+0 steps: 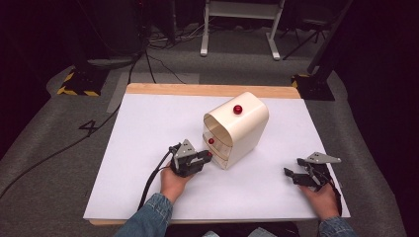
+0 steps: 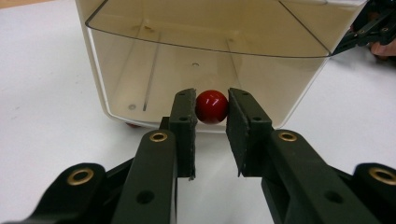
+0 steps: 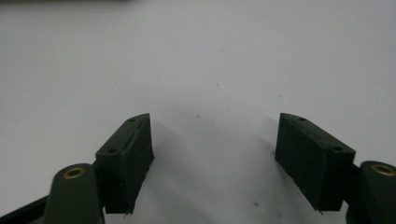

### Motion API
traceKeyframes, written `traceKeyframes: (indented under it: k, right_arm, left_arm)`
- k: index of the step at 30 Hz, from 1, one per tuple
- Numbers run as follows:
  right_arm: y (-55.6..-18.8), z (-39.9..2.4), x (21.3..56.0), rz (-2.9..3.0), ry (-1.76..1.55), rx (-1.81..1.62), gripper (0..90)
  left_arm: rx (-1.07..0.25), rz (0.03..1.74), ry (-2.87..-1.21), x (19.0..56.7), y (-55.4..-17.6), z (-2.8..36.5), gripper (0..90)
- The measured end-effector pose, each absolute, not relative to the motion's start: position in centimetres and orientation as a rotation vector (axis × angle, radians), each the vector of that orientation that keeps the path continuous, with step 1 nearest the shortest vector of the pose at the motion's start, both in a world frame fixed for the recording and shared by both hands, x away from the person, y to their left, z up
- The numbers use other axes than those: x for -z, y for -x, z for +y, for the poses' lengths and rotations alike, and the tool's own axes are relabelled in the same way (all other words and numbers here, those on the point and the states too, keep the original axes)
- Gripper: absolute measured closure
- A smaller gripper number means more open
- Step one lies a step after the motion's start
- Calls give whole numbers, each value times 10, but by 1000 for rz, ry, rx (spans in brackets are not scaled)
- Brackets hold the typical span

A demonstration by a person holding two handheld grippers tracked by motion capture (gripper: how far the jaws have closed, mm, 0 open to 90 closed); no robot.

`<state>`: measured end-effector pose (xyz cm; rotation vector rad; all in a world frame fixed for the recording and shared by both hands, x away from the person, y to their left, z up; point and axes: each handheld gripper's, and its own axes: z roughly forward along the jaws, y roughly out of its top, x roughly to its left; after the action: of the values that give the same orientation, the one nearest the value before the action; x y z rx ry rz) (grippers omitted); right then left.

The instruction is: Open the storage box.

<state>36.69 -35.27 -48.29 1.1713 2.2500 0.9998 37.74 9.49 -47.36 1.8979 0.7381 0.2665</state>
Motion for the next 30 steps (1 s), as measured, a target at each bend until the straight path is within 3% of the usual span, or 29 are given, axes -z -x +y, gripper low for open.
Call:
traceKeyframes:
  k: [15, 30]
  right_arm:
    - [-367, -353, 483, 2250, -1172, -1001, 275]
    - [-368, -354, 483, 2256, -1180, -1004, 276]
  left_arm:
    - [-282, 739, -1951, 467, -363, 107, 735]
    - [-296, 760, -1957, 465, -331, 143, 734]
